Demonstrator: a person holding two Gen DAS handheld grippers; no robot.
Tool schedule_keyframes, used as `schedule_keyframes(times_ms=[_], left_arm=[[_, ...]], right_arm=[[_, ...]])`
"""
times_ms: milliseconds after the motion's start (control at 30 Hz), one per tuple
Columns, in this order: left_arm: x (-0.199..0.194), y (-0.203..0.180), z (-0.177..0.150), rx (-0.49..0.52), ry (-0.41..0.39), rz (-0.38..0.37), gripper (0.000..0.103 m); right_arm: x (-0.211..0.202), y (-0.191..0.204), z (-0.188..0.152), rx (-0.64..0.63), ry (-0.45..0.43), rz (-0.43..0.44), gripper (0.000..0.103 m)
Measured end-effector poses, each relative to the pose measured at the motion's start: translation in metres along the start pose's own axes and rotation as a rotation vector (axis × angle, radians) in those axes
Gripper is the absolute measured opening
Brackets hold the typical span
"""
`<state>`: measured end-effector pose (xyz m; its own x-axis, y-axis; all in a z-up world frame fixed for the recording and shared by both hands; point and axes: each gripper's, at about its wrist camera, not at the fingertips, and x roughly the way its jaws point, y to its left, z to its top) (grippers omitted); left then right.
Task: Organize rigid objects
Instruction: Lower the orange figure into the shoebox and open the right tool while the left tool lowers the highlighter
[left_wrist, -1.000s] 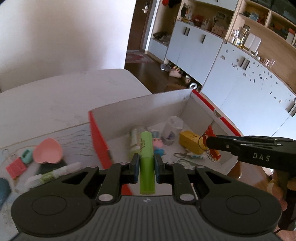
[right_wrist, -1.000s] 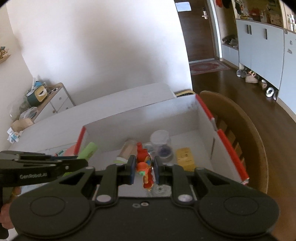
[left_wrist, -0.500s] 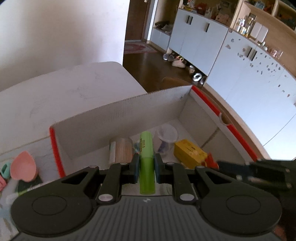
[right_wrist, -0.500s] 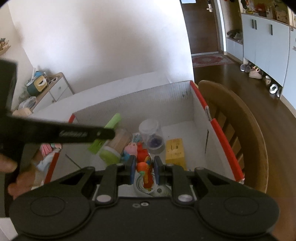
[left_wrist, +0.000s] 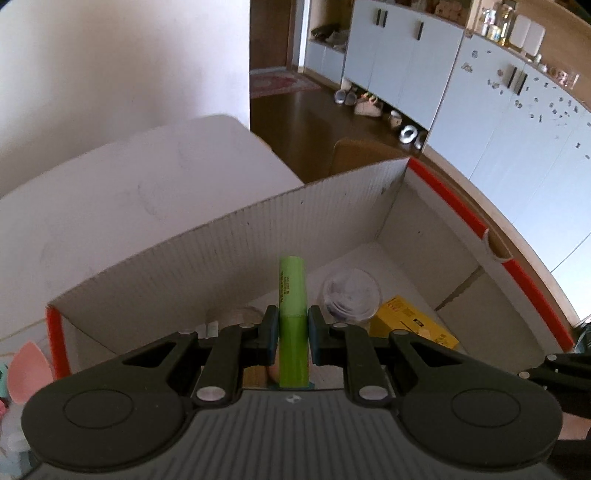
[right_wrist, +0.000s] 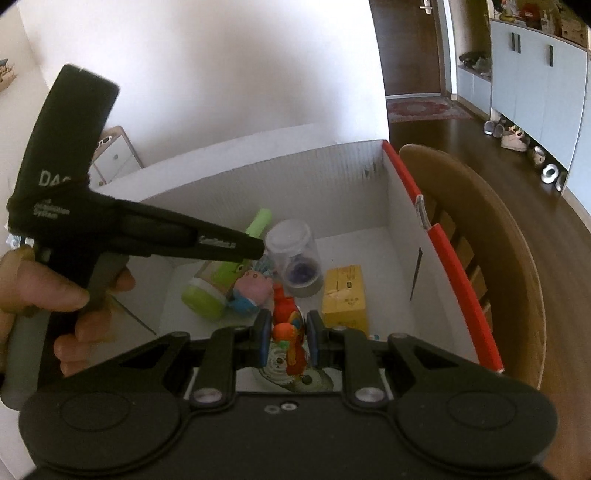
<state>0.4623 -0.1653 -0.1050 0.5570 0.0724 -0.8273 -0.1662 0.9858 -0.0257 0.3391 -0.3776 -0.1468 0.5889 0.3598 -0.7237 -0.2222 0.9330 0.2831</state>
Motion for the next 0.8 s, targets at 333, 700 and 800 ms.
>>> schedule_keyframes(times_ms=[333, 700, 800], left_arm=[[0.016, -0.004, 0.001, 0.025, 0.047, 0.020, 0.017], [0.024, -0.012, 0.003, 0.030, 0.076, 0.019, 0.017], [0.024, -0.013, 0.004, 0.029, 0.080, 0.021, 0.017]], right_arm=[[0.016, 0.001, 0.001, -0.030, 0.034, -0.012, 0.019], [0.025, 0.003, -0.003, -0.037, 0.071, -0.029, 0.019], [0.026, 0.004, -0.002, -0.043, 0.077, -0.033, 0.020]])
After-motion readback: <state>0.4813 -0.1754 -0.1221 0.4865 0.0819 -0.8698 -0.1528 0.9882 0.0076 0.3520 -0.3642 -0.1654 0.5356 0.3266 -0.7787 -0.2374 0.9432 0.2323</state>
